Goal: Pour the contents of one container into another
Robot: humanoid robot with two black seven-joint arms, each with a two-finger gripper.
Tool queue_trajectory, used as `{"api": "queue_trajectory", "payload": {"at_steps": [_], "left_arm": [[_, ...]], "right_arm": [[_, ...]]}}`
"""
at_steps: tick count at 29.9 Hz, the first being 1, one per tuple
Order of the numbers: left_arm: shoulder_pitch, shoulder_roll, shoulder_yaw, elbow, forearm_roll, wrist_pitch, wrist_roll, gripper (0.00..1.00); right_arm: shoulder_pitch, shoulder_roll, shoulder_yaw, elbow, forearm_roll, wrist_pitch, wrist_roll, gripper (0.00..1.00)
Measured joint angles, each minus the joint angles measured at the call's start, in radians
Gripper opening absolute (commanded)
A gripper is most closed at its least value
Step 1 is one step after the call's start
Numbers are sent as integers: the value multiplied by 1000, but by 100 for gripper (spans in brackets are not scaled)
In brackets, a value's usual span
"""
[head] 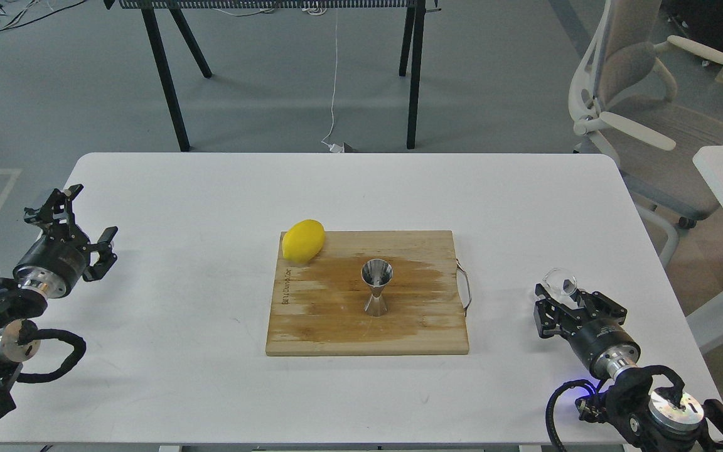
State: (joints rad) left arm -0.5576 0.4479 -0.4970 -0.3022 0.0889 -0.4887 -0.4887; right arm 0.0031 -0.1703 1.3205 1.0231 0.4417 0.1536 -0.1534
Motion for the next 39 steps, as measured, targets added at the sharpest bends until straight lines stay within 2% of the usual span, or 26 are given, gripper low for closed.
{"api": "queue_trajectory", "payload": {"at_steps": [23,30,35,39], "left_arm": [[1,0,0,0,0,0,0,99],[2,0,0,0,0,0,0,99],[2,0,0,0,-1,0,0,99],[2,0,0,0,-1,0,0,99]], "right_arm": [[-2,0,4,14,6,12,-1,99],[-30,-22,28,68,6,72,-2,99],[-51,-94,36,139,3,97,-2,99],[-48,-156,32,173,-5,239,-11,99]]}}
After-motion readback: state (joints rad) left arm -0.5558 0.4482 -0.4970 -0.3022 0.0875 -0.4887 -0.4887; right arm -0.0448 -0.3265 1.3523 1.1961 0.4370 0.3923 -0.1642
